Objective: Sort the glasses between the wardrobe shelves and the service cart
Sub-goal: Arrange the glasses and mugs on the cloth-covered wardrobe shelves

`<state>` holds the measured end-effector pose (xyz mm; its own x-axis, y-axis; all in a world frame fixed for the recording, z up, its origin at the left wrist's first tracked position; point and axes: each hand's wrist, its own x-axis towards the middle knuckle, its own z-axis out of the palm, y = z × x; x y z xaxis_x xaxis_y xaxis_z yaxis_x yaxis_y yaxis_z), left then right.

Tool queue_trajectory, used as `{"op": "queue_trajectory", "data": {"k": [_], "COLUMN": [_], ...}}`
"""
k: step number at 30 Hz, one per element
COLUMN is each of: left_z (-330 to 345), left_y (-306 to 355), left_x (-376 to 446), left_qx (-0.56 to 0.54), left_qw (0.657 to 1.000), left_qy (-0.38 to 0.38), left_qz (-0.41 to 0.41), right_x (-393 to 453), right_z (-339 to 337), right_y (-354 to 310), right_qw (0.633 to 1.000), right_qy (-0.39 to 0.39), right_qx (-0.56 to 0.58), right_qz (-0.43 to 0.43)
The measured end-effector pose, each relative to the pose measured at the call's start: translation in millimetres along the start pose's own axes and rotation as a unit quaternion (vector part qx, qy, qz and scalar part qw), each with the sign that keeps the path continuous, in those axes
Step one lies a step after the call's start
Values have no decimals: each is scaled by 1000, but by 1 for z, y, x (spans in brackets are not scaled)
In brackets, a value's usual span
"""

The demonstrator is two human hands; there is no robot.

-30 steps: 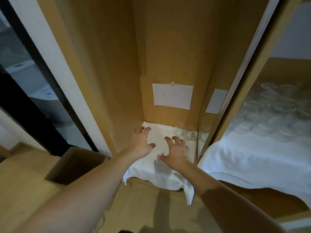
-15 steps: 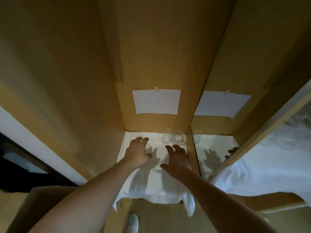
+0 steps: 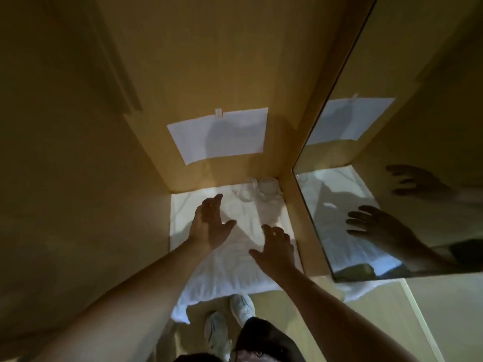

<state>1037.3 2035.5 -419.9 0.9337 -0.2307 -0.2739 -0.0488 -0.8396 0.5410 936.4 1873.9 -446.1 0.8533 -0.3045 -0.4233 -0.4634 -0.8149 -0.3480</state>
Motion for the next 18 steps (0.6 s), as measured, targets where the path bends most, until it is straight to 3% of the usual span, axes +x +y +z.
{"op": "queue_trajectory", "data": {"k": [12,18], "left_z": [85,133], "left_y": [-22,-33], "left_x": [103,167], "left_qx": [-57,-114], "left_qw": [996,989], "left_qy": [1,-1], "left_qz": [-71,-94], "right_x": [136,201], "right_z": [41,71], "right_y": [14,17], "right_qw": [998,974], "right_qy": [-1,79], "right_qx": [34,145], "right_qz": [62,155]}}
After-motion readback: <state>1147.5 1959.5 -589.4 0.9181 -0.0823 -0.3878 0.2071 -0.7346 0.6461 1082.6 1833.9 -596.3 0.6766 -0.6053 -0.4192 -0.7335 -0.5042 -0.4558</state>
